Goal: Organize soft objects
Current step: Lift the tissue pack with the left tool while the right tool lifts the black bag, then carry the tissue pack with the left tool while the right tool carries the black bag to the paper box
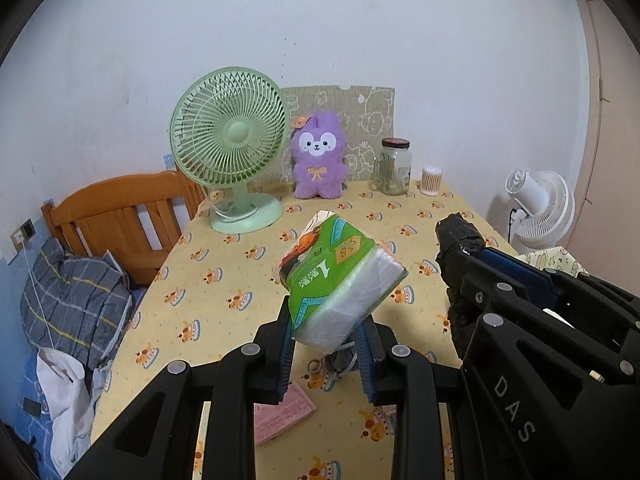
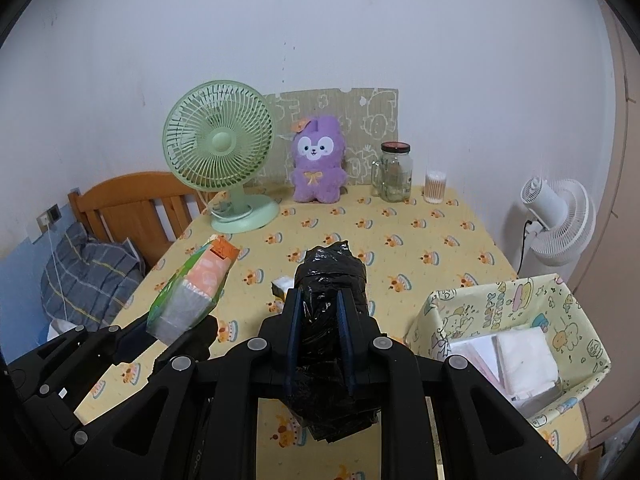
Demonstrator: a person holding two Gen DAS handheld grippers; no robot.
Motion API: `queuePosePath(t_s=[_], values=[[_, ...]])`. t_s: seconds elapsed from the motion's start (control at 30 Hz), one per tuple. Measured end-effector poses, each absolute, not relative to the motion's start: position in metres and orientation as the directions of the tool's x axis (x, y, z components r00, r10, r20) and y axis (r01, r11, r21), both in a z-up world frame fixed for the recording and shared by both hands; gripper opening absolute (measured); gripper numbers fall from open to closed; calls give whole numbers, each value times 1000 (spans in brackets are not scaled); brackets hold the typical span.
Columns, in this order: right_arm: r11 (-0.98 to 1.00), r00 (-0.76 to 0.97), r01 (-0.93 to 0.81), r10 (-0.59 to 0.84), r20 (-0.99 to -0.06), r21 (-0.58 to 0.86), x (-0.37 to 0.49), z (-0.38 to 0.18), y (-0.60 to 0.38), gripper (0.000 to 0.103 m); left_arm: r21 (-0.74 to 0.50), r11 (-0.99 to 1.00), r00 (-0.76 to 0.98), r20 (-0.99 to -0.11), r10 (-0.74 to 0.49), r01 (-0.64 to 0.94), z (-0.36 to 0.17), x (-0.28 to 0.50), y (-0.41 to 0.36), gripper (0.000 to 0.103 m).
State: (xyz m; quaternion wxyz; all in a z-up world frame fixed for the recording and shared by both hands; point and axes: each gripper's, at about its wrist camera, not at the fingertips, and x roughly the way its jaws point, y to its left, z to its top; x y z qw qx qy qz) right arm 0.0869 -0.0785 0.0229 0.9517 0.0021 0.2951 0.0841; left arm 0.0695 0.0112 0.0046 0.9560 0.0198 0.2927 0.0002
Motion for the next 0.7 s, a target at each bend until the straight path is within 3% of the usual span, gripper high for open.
queuePosePath(t_s=[0.7], values=[[992, 835, -120, 125, -536, 45, 87, 32, -129, 21, 35, 996, 849, -527, -46, 76, 10, 78, -40, 27]])
